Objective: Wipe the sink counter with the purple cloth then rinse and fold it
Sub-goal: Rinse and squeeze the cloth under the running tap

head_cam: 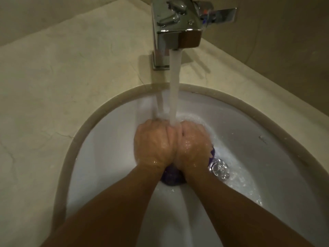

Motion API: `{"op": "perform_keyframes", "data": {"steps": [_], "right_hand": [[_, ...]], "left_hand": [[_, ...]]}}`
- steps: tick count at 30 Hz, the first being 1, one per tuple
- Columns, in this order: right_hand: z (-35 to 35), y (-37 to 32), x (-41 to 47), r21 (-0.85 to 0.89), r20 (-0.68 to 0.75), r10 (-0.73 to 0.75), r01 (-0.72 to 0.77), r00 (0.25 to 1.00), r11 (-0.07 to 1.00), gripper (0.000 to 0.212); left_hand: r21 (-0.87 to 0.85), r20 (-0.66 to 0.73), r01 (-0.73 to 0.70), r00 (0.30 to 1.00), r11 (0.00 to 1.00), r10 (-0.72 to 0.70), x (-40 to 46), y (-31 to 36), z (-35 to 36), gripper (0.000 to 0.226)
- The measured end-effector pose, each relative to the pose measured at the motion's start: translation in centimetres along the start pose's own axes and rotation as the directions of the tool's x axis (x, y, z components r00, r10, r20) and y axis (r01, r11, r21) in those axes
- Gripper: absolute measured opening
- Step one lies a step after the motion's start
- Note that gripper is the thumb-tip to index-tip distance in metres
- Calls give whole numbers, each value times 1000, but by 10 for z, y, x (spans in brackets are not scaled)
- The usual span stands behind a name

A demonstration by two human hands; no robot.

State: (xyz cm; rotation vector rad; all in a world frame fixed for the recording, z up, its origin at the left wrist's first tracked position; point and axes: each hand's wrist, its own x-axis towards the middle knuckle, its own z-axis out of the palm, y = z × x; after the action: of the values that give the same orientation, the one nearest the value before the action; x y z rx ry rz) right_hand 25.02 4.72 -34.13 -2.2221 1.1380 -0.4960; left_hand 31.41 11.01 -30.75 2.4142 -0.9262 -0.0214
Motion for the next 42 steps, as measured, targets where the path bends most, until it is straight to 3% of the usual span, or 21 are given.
{"op": "perform_keyframes", "data": {"steps": [5, 8, 11, 14, 16, 19, 21, 25, 28, 30, 32, 33, 36, 39, 42], "right_hand": [[-7, -7, 5, -130, -49, -92, 85, 995, 988, 35], [-12, -9, 10, -135, 3, -50, 50, 999, 990, 48], [-14, -9, 8, -223, 94, -69, 89, 993, 971, 40], [-12, -6, 13, -322, 191, -97, 156, 977, 934, 25], [-12, -5, 15, -292, 193, -73, 128, 979, 948, 29], [-20, -16, 6, -8, 9, -72, 72, 997, 997, 30], [-28, -33, -1, 271, -128, -22, 57, 991, 961, 34], [-39, -75, 6, 570, -88, 184, -102, 979, 816, 36], [-53, -86, 15, 773, -13, 392, -240, 920, 588, 47], [-61, -76, 16, 826, -40, 472, -237, 881, 511, 53], [-59, -58, 11, 784, -88, 496, -248, 864, 570, 53], [-54, -47, 4, 701, -116, 482, -272, 868, 659, 48], [-31, -18, -18, 319, -180, 317, -249, 931, 914, 12], [-18, -8, -31, 216, -138, 200, -167, 970, 962, 35], [-14, -8, -29, 233, -134, 100, -66, 986, 970, 38]], "left_hand": [[20, -46, 30, 999, 999, -29, 6, 7, 6, 51], [-51, -19, 152, 988, 987, -153, 8, 10, 10, 65], [-83, -44, 147, 988, 986, -151, 5, 8, 9, 56], [-183, -45, 137, 988, 974, -147, 1, 6, 10, 23], [-257, 7, 192, 980, 947, -197, 4, 5, 7, 33], [-292, -15, 126, 991, 948, -136, 5, 13, -6, 56], [-377, -41, 198, 972, 905, -230, 6, 16, -18, 52], [-555, -83, 310, 903, 772, -422, 18, 16, -41, 42], [-570, -225, 168, 909, 804, -350, 25, 20, -51, 38], [-540, -270, 70, 929, 839, -252, 21, 21, -51, 37], [-485, -253, 37, 950, 874, -181, 11, 12, -39, 43], [-453, -243, 36, 956, 891, -162, 6, 5, -32, 49], [-354, -188, 73, 971, 932, -147, -10, -13, -13, 42], [-333, -55, 85, 992, 939, -110, -24, -17, -3, 8], [-311, -37, 16, 999, 950, -29, -26, -16, 6, 25]]}}
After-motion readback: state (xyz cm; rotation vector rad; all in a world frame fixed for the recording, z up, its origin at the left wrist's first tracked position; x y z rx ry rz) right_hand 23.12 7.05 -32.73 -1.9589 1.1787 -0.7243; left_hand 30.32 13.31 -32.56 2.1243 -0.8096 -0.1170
